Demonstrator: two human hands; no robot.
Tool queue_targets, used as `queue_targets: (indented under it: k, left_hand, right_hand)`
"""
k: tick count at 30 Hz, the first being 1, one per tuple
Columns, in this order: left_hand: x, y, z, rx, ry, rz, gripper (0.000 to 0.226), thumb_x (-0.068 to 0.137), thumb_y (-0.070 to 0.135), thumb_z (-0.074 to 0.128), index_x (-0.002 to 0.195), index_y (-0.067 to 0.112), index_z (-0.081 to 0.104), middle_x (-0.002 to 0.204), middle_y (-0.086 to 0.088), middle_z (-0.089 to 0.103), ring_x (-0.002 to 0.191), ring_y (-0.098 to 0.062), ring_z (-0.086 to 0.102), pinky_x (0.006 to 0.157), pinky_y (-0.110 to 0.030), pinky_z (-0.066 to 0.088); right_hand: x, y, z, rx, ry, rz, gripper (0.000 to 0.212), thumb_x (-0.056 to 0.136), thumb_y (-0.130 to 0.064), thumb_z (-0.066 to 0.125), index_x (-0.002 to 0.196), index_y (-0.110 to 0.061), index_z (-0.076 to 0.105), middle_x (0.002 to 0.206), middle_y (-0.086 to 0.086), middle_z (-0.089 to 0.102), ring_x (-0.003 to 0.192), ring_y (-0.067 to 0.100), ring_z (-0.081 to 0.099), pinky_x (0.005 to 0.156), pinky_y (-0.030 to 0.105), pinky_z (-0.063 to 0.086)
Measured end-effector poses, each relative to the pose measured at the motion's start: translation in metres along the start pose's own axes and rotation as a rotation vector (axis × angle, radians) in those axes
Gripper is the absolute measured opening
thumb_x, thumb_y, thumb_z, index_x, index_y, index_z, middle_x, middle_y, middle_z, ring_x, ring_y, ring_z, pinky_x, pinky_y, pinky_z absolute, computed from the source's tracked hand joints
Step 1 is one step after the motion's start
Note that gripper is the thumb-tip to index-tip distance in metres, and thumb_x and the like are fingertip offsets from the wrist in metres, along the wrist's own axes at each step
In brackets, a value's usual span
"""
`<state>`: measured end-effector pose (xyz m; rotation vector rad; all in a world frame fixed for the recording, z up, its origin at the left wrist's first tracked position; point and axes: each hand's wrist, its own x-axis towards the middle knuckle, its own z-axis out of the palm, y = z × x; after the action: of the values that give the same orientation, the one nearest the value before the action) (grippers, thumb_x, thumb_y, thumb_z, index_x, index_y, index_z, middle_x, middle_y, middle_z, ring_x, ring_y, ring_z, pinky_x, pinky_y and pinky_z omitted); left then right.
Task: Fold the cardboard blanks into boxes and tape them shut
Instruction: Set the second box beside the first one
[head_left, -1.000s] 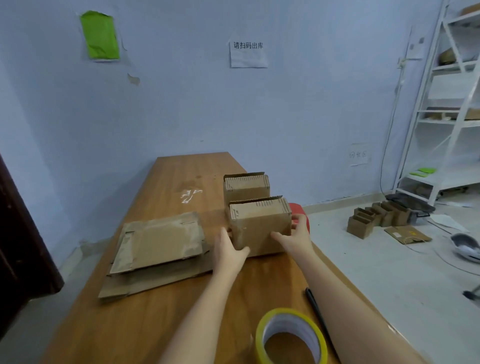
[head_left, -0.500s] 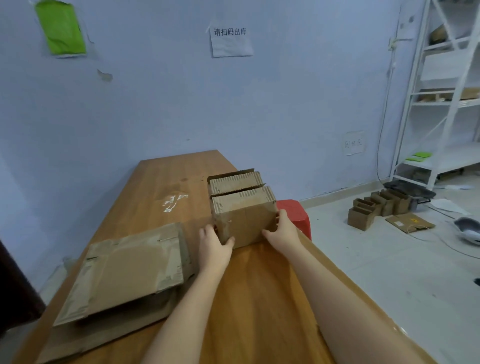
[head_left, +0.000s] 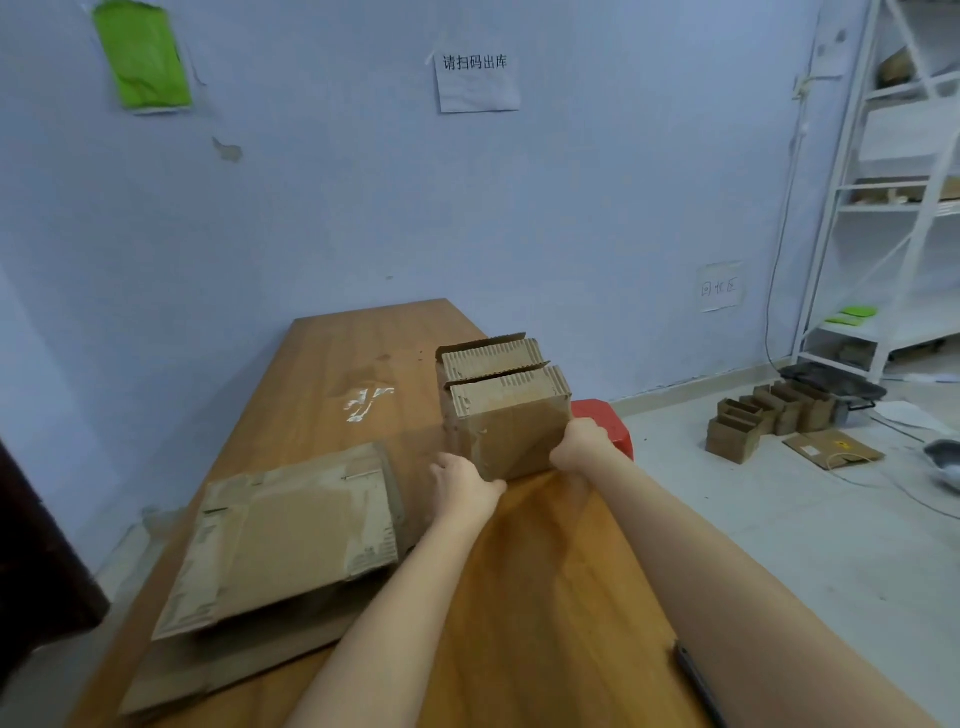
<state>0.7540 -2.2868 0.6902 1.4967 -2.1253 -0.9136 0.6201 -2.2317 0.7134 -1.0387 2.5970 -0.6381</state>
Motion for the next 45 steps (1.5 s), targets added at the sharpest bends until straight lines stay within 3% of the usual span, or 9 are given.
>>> queue_targets:
  k: [4, 11, 15, 19, 23, 32, 35, 40, 45]
  left_hand:
    - [-0.019, 0.015, -0.036, -0.04, -0.047, -0.034, 0.085, 0.091, 0.031, 0.059, 0.146, -0.004, 0.005, 0.149, -0.02, 0.025, 0.132, -0.034, 0.037, 0.102, -0.038, 0.036]
    - [-0.059, 0.002, -0.13, 0.082, 0.002, 0.098, 0.049, 0.09, 0.026, 0.051, 0.129, -0.003, 0.045, 0.127, -0.019, 0.054, 0.114, -0.033, 0.054, 0.091, -0.04, 0.048]
    - [-0.077, -0.03, -0.181, 0.155, 0.051, 0.112, 0.039, 0.089, 0.019, 0.051, 0.124, 0.002, 0.052, 0.124, -0.016, 0.056, 0.114, -0.032, 0.053, 0.088, -0.035, 0.046]
    - [-0.087, -0.07, -0.224, 0.229, 0.091, 0.044, 0.031, 0.091, 0.016, 0.05, 0.115, -0.003, 0.056, 0.121, -0.02, 0.058, 0.113, -0.035, 0.054, 0.087, -0.035, 0.046]
    - [-0.086, -0.109, -0.25, 0.21, 0.09, -0.041, 0.034, 0.087, 0.013, 0.051, 0.113, -0.008, 0.055, 0.122, -0.027, 0.056, 0.113, -0.038, 0.055, 0.092, -0.044, 0.047]
    - [-0.07, -0.159, -0.234, 0.114, 0.013, -0.138, 0.036, 0.095, 0.019, 0.048, 0.123, -0.003, 0.045, 0.117, -0.022, 0.055, 0.102, -0.035, 0.059, 0.083, -0.042, 0.055]
    - [-0.062, -0.165, -0.219, 0.088, -0.013, -0.164, 0.027, 0.094, 0.011, 0.046, 0.117, -0.003, 0.047, 0.114, -0.024, 0.056, 0.098, -0.037, 0.06, 0.075, -0.044, 0.057]
    - [-0.054, -0.168, -0.208, 0.039, 0.019, -0.149, 0.025, 0.094, 0.009, 0.045, 0.116, -0.004, 0.047, 0.108, -0.021, 0.056, 0.095, -0.037, 0.06, 0.075, -0.042, 0.055]
    - [-0.051, -0.172, -0.209, -0.026, 0.031, -0.177, 0.036, 0.086, 0.006, 0.057, 0.119, -0.003, 0.045, 0.114, -0.019, 0.054, 0.098, -0.031, 0.056, 0.076, -0.037, 0.048]
  right_hand:
    - [-0.035, -0.019, -0.036, -0.066, 0.018, -0.015, 0.01, 0.091, -0.008, 0.046, 0.098, -0.007, 0.051, 0.08, 0.004, 0.047, 0.083, 0.022, 0.051, 0.069, 0.027, 0.043]
    - [-0.107, -0.092, -0.072, 0.006, 0.049, -0.104, 0.026, 0.093, -0.008, 0.041, 0.117, -0.003, 0.049, 0.106, 0.014, 0.055, 0.106, 0.033, 0.057, 0.08, 0.035, 0.046]
    - [-0.147, -0.135, -0.056, -0.044, -0.054, -0.177, 0.012, 0.095, -0.012, 0.043, 0.088, -0.005, 0.048, 0.094, 0.012, 0.052, 0.102, 0.032, 0.056, 0.084, 0.037, 0.05]
    - [-0.172, -0.173, -0.03, -0.126, -0.126, -0.208, 0.047, 0.098, -0.015, 0.04, 0.141, 0.002, 0.032, 0.144, 0.019, 0.04, 0.128, 0.034, 0.046, 0.102, 0.041, 0.044]
    - [-0.189, -0.195, -0.006, -0.215, -0.199, -0.265, 0.049, 0.102, -0.009, 0.031, 0.149, -0.001, 0.018, 0.157, 0.014, 0.021, 0.139, 0.029, 0.033, 0.111, 0.035, 0.032]
    - [-0.147, -0.185, 0.061, -0.212, -0.263, -0.085, 0.057, 0.101, -0.024, 0.033, 0.149, 0.0, 0.016, 0.154, 0.015, 0.026, 0.14, 0.03, 0.029, 0.111, 0.037, 0.03]
    - [-0.139, -0.176, 0.079, -0.126, -0.2, -0.038, 0.052, 0.097, -0.024, 0.041, 0.143, 0.001, 0.032, 0.139, 0.016, 0.046, 0.124, 0.03, 0.048, 0.101, 0.037, 0.041]
    - [-0.136, -0.168, 0.09, -0.024, -0.117, 0.04, 0.057, 0.097, -0.025, 0.04, 0.145, 0.0, 0.022, 0.129, 0.016, 0.053, 0.111, 0.031, 0.056, 0.094, 0.04, 0.046]
    - [-0.132, -0.164, 0.091, 0.126, -0.118, 0.022, 0.027, 0.093, -0.015, 0.048, 0.116, -0.002, 0.048, 0.093, 0.011, 0.056, 0.087, 0.026, 0.058, 0.085, 0.037, 0.052]
